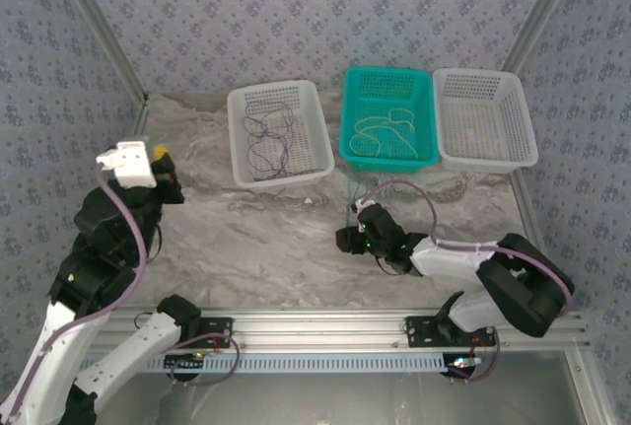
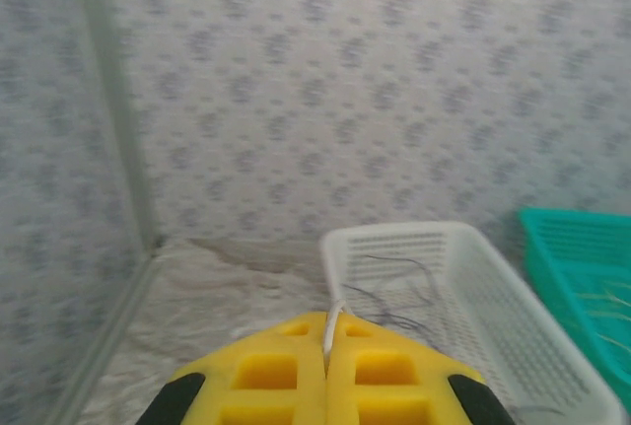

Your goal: Untangle the cables

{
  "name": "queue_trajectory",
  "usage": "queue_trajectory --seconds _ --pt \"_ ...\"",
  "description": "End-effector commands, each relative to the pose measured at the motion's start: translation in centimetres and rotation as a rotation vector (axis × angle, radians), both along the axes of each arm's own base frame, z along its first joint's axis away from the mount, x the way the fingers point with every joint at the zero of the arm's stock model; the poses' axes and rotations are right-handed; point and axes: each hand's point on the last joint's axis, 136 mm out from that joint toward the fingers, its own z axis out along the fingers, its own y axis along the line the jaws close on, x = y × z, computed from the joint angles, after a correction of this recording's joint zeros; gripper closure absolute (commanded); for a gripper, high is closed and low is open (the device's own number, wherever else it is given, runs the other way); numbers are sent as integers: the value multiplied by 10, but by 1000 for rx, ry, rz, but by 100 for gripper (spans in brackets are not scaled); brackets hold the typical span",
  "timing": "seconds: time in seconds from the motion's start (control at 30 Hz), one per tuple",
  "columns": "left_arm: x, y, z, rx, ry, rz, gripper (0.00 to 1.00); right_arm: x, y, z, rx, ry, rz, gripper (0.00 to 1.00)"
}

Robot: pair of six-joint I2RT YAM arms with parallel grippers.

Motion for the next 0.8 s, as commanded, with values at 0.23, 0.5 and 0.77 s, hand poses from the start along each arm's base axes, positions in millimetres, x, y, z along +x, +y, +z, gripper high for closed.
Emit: queue_trajectory --seconds 0.23,0.5,0.77 --pt "6 -59 9 -21 13 -292 100 6 -9 146 74 -439 38 0" --pt "-16 -123 23 -96 -6 -673 100 -22 58 251 298 -754 448 0" --pt "-27 -146 41 -133 -46 -809 100 -8 120 300 444 -838 578 1"
